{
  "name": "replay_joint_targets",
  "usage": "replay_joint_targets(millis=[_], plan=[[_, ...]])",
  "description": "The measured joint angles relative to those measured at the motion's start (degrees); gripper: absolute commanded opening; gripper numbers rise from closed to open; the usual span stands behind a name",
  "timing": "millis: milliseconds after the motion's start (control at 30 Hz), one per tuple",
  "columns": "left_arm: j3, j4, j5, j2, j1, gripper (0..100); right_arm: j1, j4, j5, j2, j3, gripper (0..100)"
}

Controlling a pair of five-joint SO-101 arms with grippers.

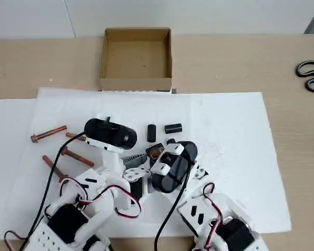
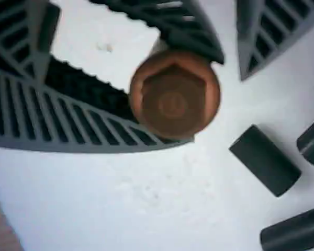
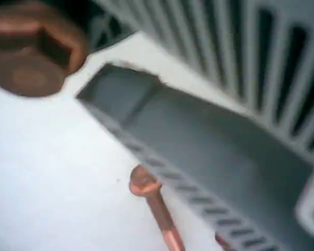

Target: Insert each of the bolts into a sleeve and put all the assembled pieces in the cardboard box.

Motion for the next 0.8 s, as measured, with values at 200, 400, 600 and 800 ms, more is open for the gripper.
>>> replay_joint_targets(millis=[200,400,600,800], plan=[[-5.6,2.8,-5.3,0.6,-6.0,24,-0.3,0.0,0.0,0.0,-0.1,0.4],[-10.7,5.5,-7.0,0.6,-8.3,21,-0.3,0.0,0.0,0.0,-0.1,0.4],[-11.5,5.6,-7.0,0.6,-9.1,2,-0.3,0.0,0.0,0.0,-0.1,0.4],[-11.5,5.7,-7.0,0.6,-21.5,1,5.3,0.0,0.0,0.0,-0.1,0.4]])
